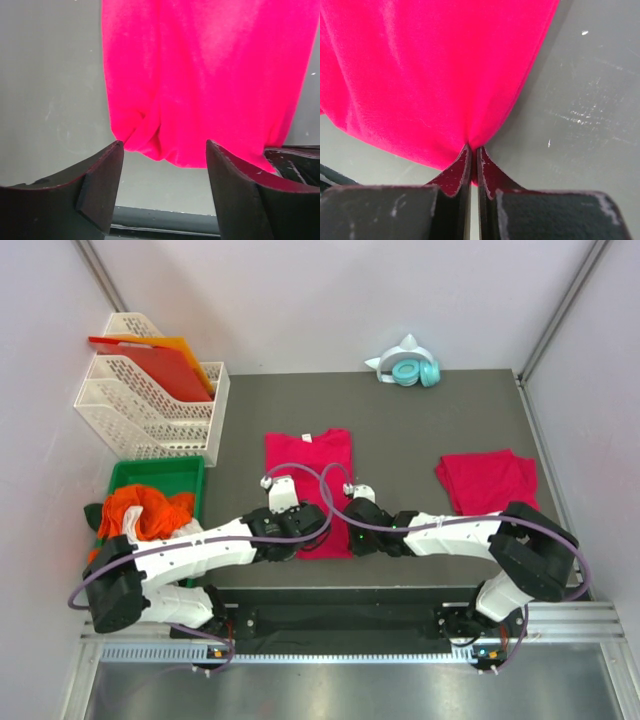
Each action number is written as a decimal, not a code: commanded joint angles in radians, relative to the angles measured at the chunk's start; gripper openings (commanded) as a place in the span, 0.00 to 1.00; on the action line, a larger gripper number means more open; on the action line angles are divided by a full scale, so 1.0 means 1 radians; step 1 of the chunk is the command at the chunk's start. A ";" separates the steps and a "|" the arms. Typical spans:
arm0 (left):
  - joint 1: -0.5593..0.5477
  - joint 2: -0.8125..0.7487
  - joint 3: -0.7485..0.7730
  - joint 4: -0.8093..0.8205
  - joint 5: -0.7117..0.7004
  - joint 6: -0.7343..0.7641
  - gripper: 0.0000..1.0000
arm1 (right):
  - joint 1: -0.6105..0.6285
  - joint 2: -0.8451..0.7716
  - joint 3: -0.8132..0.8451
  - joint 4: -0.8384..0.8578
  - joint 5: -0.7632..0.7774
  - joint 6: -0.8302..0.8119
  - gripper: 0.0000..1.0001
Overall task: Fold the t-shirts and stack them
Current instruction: Grab one side of the 2/3 rectangular tshirt with both arms, then fold the long partially folded tshirt into a neat square
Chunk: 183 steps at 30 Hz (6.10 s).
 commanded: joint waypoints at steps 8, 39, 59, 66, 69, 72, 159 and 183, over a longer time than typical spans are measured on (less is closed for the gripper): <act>-0.003 -0.043 -0.130 -0.015 -0.031 -0.081 0.61 | 0.031 0.048 0.021 -0.084 -0.042 -0.009 0.00; -0.002 0.078 -0.268 0.185 0.015 -0.090 0.38 | 0.032 0.039 -0.005 -0.092 -0.037 -0.007 0.00; -0.065 -0.144 -0.244 0.038 0.081 -0.112 0.00 | 0.100 -0.094 -0.035 -0.150 0.038 0.048 0.00; -0.065 -0.139 -0.069 -0.042 -0.031 -0.038 0.00 | 0.095 -0.171 0.078 -0.250 0.190 0.022 0.00; -0.065 -0.114 0.006 -0.050 -0.095 0.003 0.00 | 0.062 -0.183 0.147 -0.287 0.223 -0.010 0.00; -0.062 -0.094 0.046 -0.044 -0.147 0.032 0.00 | 0.008 -0.174 0.204 -0.290 0.227 -0.055 0.00; 0.563 0.701 0.355 0.427 0.373 0.485 0.43 | -0.351 0.476 0.583 -0.201 -0.056 -0.181 0.04; 0.549 0.454 0.310 0.475 0.302 0.591 0.49 | -0.454 0.229 0.450 -0.029 -0.088 -0.124 0.57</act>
